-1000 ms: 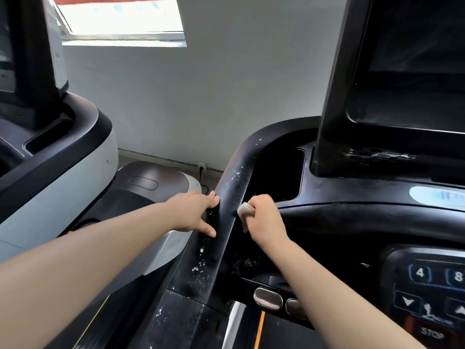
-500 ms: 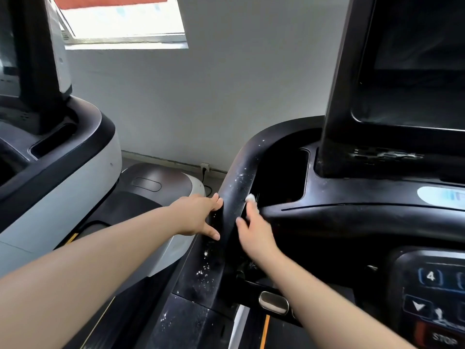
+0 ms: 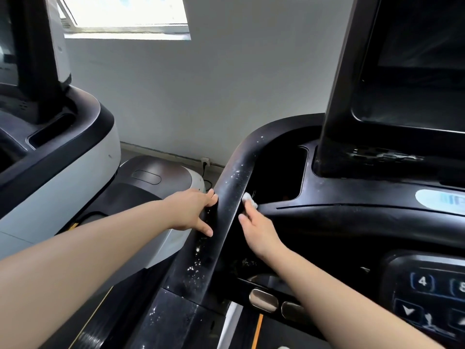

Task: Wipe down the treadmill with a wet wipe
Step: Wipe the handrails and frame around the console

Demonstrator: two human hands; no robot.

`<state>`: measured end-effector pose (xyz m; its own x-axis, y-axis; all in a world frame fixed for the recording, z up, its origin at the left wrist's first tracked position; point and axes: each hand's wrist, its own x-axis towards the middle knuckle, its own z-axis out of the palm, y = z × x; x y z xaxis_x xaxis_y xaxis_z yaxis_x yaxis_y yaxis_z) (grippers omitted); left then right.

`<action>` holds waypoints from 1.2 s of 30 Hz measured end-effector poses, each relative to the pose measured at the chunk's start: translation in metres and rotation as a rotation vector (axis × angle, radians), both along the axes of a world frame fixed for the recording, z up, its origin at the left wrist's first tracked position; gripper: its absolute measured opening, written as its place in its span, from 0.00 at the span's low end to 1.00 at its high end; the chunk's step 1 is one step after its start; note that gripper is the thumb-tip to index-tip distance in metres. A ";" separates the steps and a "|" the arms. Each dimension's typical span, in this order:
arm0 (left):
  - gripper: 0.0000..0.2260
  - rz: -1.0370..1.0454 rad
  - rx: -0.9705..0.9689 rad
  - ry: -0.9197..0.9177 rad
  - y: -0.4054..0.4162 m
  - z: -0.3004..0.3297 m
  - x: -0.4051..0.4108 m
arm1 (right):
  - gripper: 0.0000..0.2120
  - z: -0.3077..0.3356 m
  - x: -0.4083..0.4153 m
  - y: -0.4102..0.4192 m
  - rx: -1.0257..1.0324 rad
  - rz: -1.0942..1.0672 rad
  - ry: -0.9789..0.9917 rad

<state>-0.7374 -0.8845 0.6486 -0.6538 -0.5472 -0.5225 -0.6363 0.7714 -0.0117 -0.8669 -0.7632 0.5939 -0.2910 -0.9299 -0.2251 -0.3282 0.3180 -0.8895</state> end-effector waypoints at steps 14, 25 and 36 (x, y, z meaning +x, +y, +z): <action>0.45 0.259 0.116 0.071 0.004 -0.005 0.005 | 0.08 -0.001 -0.018 -0.039 -0.036 -0.124 -0.158; 0.40 0.138 0.076 0.073 0.007 -0.001 0.003 | 0.30 -0.005 0.039 0.017 0.057 -0.002 -0.133; 0.37 -0.039 -0.026 0.073 -0.001 -0.008 0.008 | 0.31 -0.004 0.015 -0.047 0.070 -0.224 -0.126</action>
<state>-0.7289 -0.8856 0.6408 -0.7110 -0.5330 -0.4586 -0.6053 0.7959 0.0134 -0.8522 -0.8100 0.5896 -0.4532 -0.8262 -0.3346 -0.1305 0.4328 -0.8920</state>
